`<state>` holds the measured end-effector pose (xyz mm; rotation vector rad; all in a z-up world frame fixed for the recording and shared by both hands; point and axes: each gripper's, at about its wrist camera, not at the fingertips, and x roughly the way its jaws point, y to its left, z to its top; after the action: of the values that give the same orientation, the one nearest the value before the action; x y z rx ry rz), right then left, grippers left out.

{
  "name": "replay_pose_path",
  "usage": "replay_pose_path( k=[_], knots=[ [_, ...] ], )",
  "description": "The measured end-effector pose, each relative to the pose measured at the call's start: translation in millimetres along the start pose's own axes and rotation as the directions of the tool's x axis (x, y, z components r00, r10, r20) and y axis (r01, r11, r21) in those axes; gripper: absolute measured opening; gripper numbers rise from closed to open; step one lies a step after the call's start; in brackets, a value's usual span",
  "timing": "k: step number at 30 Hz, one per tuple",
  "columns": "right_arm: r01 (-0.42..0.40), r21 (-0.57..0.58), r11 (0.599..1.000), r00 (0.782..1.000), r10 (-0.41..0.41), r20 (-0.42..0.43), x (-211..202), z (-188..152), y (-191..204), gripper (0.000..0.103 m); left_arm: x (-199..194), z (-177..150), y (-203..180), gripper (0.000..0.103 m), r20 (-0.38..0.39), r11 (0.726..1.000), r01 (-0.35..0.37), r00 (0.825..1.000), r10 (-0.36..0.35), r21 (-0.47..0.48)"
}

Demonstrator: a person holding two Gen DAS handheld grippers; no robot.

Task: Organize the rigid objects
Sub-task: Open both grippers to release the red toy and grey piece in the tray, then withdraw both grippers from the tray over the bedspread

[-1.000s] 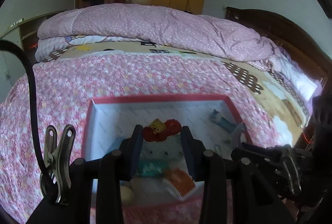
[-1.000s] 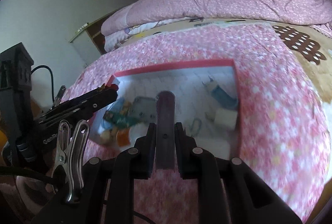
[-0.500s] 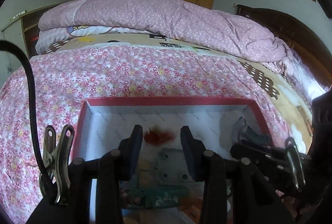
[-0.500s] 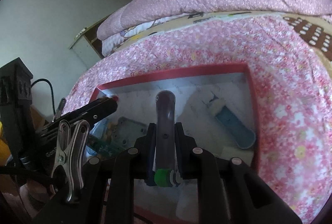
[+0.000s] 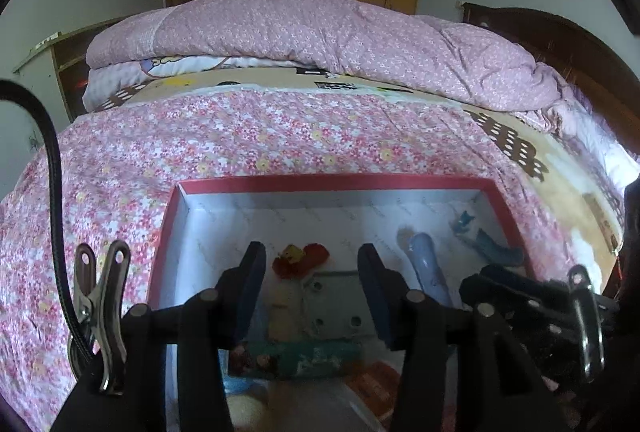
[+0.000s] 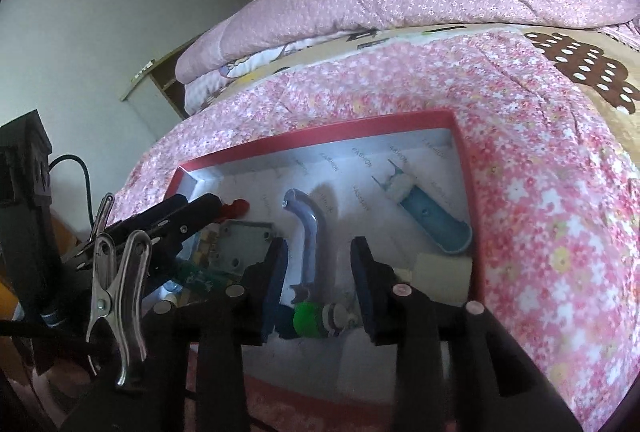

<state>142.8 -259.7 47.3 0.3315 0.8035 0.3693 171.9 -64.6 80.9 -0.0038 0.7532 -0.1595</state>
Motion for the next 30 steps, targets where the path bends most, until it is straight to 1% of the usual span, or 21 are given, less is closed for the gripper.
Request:
replay_pose_path(
  k=[3,6,9,12,17,22,25,28,30],
  knots=[
    [-0.007,-0.003,1.000,1.000,0.007,0.014,-11,-3,3,0.034,-9,-3,-2,0.050,0.002,1.000,0.003,1.000,-0.003,-0.003],
    [-0.014,-0.005,1.000,1.000,0.014,0.020,-20,-8,7,0.034,-22,-7,-5,0.050,0.017,1.000,-0.017,1.000,0.017,0.012],
    [-0.028,-0.001,1.000,0.999,0.028,0.033,-30,-15,11,0.034,-32,-10,-6,0.050,0.015,1.000,-0.024,1.000,0.024,0.010],
    [-0.044,-0.003,0.999,0.998,0.044,0.038,-40,-22,17,0.034,-43,-15,-5,0.050,0.008,1.000,-0.018,1.000,0.018,-0.002],
    [-0.040,-0.018,0.999,0.998,0.041,0.037,-56,-37,25,0.034,-60,-28,-6,0.050,-0.011,1.000,-0.011,1.000,0.011,-0.005],
    [-0.075,0.004,0.997,0.997,0.075,0.017,-66,-51,26,0.034,-76,-41,-7,0.050,-0.026,1.000,0.007,1.000,-0.008,-0.022],
    [-0.062,-0.009,0.998,0.998,0.062,0.002,-69,-62,30,0.034,-85,-51,-7,0.050,-0.031,1.000,0.008,0.999,-0.009,-0.026],
    [-0.053,-0.018,0.998,0.998,0.053,-0.015,-73,-77,34,0.034,-90,-66,-6,0.050,-0.058,1.000,-0.005,0.998,0.004,-0.022],
    [-0.032,-0.026,0.999,0.999,0.032,-0.029,-74,-89,36,0.034,-94,-79,-5,0.050,-0.081,1.000,-0.013,0.997,0.011,-0.017]
  ],
)
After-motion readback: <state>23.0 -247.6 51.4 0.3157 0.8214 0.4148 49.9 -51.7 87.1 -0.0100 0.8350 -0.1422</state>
